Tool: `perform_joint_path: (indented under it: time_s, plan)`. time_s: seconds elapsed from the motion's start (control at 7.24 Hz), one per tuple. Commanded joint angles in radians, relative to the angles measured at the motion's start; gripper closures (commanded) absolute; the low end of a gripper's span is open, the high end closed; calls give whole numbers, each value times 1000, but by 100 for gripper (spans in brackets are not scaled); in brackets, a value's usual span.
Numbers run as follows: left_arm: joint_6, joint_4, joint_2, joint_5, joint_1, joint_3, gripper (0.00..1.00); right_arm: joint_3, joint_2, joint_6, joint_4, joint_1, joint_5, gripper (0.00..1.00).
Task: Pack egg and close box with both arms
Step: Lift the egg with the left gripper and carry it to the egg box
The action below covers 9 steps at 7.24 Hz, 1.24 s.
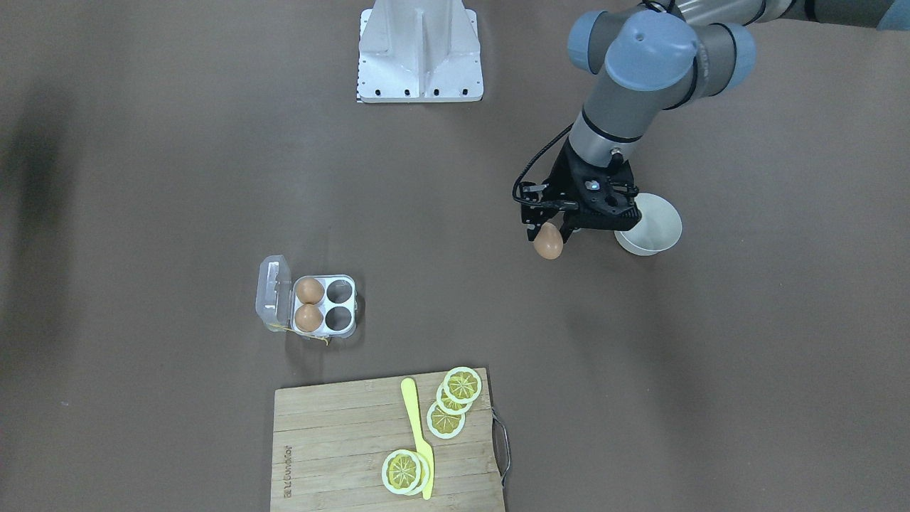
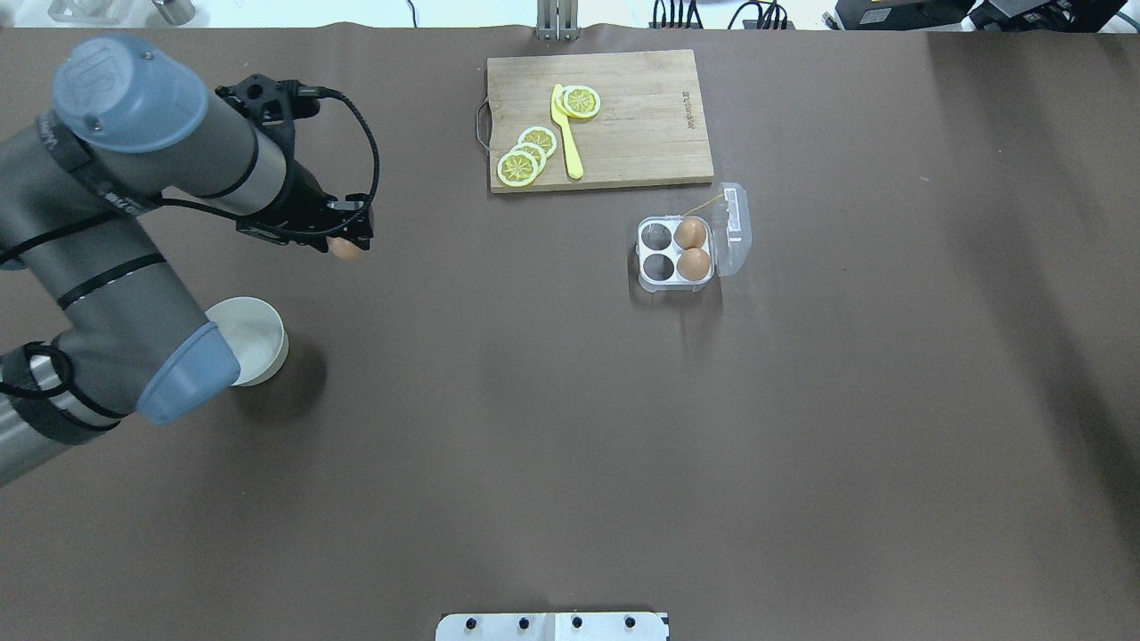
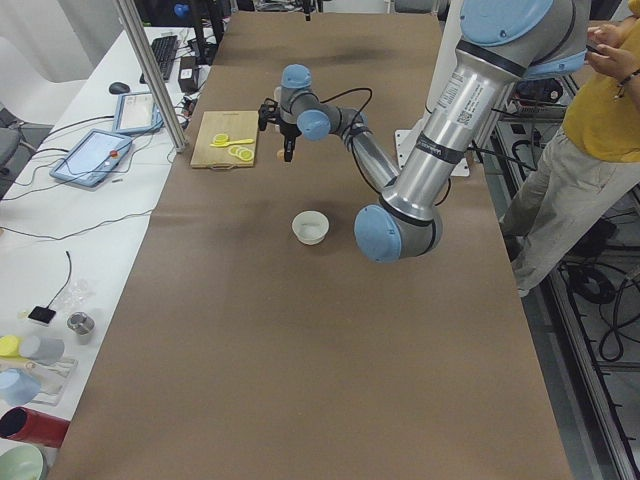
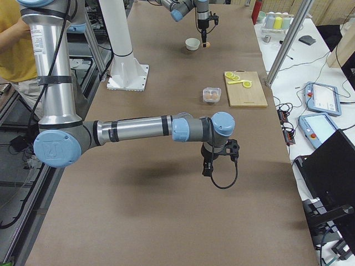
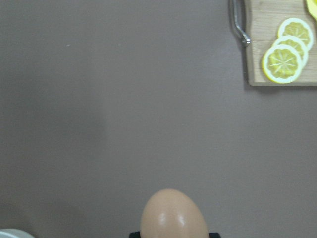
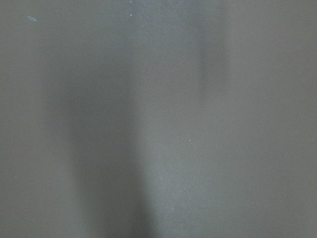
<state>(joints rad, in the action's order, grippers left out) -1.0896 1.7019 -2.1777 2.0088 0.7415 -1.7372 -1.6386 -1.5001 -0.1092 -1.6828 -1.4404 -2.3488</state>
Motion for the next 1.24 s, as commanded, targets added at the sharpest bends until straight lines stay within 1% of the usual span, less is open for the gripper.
perform_joint_path:
  time_s: [0.0,0.14,0.41,0.55,0.83,0.97,1.1]
  plan:
    - [2,53,-141,-1,-37,147,81,8,8,3,0,0,3,0]
    - [5,89,-180,-1,-56,206,81,8,11,3,0,0,3,0]
    - [5,184,-291,-18,-89,368,81,9,11,3,0,0,6,0]
    - [7,212,-348,-25,-103,431,80,10,9,5,-1,0,26,0]
    - [33,229,-408,-25,-119,494,80,17,8,6,-2,0,42,0]
    - [55,258,-430,-27,-120,533,80,17,6,11,-2,0,46,0]
    - [89,284,-444,-83,-129,568,80,19,5,17,-2,0,46,0]
